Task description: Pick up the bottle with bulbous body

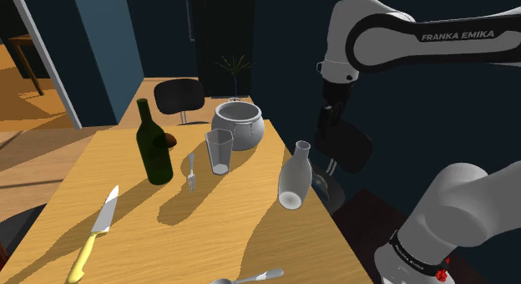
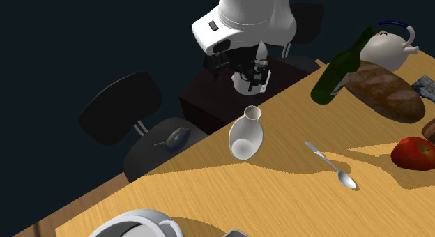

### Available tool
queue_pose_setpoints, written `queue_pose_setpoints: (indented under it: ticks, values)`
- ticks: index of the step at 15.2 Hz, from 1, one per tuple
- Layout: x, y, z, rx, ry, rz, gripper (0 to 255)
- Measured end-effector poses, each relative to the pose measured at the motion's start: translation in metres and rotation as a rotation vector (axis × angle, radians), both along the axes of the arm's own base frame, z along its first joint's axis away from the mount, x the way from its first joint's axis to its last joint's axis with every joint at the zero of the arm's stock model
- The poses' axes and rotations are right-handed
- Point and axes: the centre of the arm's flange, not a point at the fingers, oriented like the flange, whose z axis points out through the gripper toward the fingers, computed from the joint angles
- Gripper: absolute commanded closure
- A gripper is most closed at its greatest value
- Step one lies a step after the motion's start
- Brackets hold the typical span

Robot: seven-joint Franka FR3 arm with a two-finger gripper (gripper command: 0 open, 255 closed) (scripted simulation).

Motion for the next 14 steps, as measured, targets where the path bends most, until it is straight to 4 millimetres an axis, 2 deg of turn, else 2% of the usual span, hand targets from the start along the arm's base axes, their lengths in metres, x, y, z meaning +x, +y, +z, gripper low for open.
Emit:
queue_pose_setpoints:
  ticks: [7, 14]
  values:
    - [0.03, 0.067, -0.03, 0.039, 0.047, 0.077, 0]
    - [0.031, 0.072, -0.064, 0.042, 0.051, 0.082, 0]
